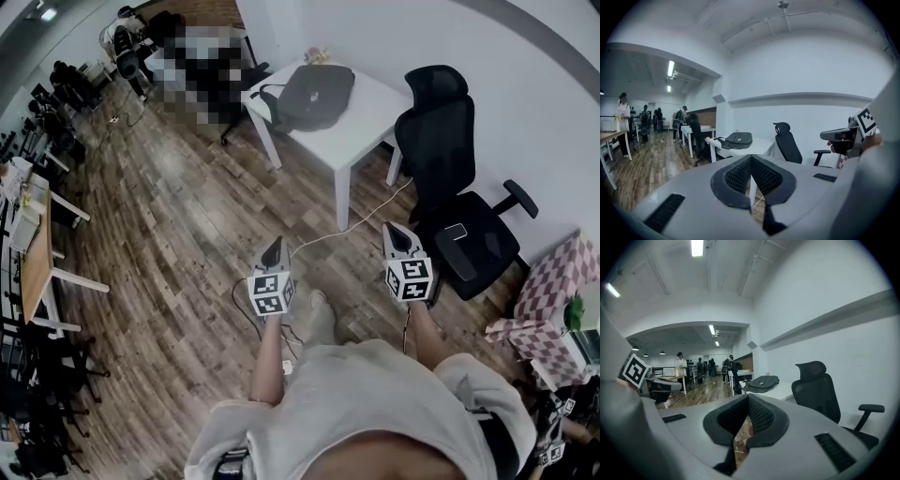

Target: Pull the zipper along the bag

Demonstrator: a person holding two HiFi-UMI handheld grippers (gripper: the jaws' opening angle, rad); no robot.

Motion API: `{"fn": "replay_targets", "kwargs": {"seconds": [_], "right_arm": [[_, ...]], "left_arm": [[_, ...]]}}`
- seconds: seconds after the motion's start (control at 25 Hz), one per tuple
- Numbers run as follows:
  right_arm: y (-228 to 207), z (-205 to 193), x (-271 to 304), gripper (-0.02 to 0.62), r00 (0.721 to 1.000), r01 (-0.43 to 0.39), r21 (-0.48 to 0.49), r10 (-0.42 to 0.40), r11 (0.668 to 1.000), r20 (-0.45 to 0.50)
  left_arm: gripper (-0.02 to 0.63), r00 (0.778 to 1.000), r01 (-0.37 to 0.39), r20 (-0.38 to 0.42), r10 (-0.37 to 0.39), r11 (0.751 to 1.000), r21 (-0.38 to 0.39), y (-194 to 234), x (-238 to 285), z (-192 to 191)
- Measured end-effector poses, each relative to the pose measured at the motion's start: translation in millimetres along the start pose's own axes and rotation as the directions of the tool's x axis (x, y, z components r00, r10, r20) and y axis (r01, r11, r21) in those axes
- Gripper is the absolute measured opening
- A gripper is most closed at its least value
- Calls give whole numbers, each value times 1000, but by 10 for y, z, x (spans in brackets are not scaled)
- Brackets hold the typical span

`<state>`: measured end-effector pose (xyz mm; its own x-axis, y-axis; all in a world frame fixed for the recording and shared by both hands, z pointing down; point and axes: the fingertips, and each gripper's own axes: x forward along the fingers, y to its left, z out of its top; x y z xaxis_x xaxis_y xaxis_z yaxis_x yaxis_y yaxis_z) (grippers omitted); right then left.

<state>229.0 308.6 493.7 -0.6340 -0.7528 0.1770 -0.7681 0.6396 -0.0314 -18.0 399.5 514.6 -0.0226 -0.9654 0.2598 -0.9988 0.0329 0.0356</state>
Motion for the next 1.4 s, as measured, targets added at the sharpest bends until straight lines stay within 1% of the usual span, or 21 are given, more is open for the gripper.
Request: {"fn": "replay_targets", "kwargs": {"seconds": [0.2,0.36,0.56,0.84,1.16,1.4], "right_arm": [[-45,37,491,14,1000,3,-17,-4,1000,-10],[-95,149,959,14,1000,16,-31,-16,999,-17],[-188,309,1568,14,998,50,-35,-51,998,-25],[-346,407,2288,14,993,107,-39,-108,994,-43],[-442,413,2778,14,985,155,-51,-158,987,-71],[-548,316,2973,14,981,166,-40,-169,985,-98]], "left_arm": [[26,1000,21,5,-21,1000,-16,214,514,45],[26,998,60,8,-60,998,-15,379,1024,191],[26,994,108,13,-108,994,-3,655,1666,472],[26,984,178,10,-178,984,11,977,2499,688],[26,968,252,-8,-252,968,14,1129,3114,751],[26,959,282,-35,-281,959,23,1132,3424,737]]}}
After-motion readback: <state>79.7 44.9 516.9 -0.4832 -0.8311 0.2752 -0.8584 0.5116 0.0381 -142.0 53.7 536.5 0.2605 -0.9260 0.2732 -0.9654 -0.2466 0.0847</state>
